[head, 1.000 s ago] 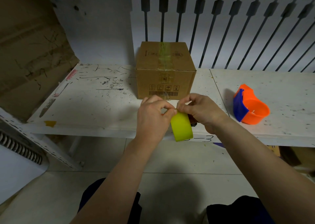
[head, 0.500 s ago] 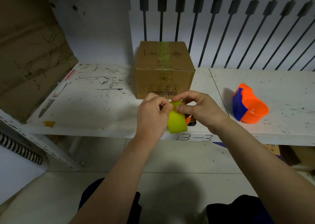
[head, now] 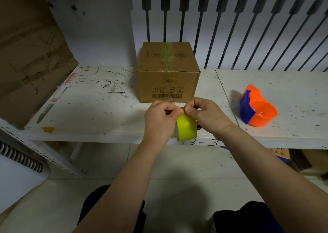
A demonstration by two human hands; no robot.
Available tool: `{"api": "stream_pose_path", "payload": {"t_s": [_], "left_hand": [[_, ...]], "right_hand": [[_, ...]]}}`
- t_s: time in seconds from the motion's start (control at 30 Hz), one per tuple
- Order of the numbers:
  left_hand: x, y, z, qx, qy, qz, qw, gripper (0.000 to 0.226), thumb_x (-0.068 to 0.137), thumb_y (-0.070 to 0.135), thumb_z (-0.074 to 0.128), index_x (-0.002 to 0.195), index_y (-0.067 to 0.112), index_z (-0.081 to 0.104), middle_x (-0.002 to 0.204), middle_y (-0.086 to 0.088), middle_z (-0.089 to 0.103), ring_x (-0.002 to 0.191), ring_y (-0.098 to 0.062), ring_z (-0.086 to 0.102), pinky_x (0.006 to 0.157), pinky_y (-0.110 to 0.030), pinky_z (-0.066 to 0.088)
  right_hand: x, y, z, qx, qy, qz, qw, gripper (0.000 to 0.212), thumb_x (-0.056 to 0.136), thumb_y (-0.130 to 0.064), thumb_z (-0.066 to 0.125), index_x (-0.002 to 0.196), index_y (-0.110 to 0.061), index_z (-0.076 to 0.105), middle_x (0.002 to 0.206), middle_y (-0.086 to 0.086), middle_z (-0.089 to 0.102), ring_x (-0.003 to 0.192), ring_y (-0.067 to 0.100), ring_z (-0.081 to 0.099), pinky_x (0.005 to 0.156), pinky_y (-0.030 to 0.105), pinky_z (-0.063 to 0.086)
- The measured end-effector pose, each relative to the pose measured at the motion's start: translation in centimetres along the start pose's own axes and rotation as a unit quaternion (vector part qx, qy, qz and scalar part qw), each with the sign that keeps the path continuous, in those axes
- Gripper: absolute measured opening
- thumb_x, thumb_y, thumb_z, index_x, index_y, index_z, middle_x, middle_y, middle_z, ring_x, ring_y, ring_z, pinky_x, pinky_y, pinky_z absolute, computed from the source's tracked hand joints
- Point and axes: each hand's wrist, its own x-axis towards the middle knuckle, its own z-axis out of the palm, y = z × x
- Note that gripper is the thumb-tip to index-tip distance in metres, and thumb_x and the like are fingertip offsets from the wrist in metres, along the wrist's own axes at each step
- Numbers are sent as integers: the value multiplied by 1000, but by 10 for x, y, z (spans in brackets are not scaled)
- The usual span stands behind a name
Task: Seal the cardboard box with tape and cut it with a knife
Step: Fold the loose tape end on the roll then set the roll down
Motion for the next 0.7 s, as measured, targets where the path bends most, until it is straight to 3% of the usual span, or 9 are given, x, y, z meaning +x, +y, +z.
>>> {"api": "stream_pose_path", "payload": {"t_s": [0.1,0.17,0.23,0.37,0.47,0.53,0.63,0.7], "left_hand": [[3,-1,3,-139,-10,-131,982,14,70,13,75,64,24,68,88,-2,69,89,-22,66,79,-36,56],[3,-1,6,-162,4,-157,974,16,68,12,76,62,24,68,92,-5,70,93,-28,66,86,-48,54],[4,1,10,-167,15,-157,973,13,69,12,76,63,22,69,94,-4,69,95,-29,65,88,-50,53],[3,5,16,-189,20,-164,968,14,71,10,74,64,20,68,83,4,65,95,-29,64,90,-49,52],[3,5,21,-215,31,-191,957,13,67,6,76,73,12,67,88,-5,68,94,-33,65,86,-48,54],[3,4,23,-237,47,-203,949,25,63,1,77,79,9,60,92,-11,67,90,-32,66,81,-48,57],[2,5,29,-245,48,-194,949,34,64,-4,75,73,16,49,81,-6,59,76,-25,62,65,-34,56],[1,7,32,-255,44,-193,946,34,65,-5,73,70,17,48,75,-3,56,71,-21,59,61,-29,52]], "right_hand": [[0,2,0,21,14,9,1000,23,89,-17,55,67,-22,55,71,-5,52,65,10,48,56,24,40],[1,3,-1,34,26,13,999,21,89,-17,55,68,-21,56,72,-5,53,66,10,49,54,23,40],[1,4,0,48,42,9,998,21,89,-16,55,69,-21,57,72,-6,53,66,8,50,55,21,38],[1,7,0,59,61,9,996,18,90,-16,52,74,-20,57,73,-7,54,68,5,50,56,19,37],[2,12,1,43,81,13,996,12,90,-16,53,78,-18,57,74,-6,54,70,6,50,60,20,39],[4,15,1,45,96,16,994,8,87,-14,55,82,-20,54,74,-4,54,71,9,50,63,22,41],[7,18,-3,70,122,31,990,27,83,-9,58,99,-23,43,77,2,54,71,12,50,64,26,41],[7,20,-6,80,145,34,986,26,84,-9,55,103,-23,42,76,0,53,72,12,50,64,25,40]]}}
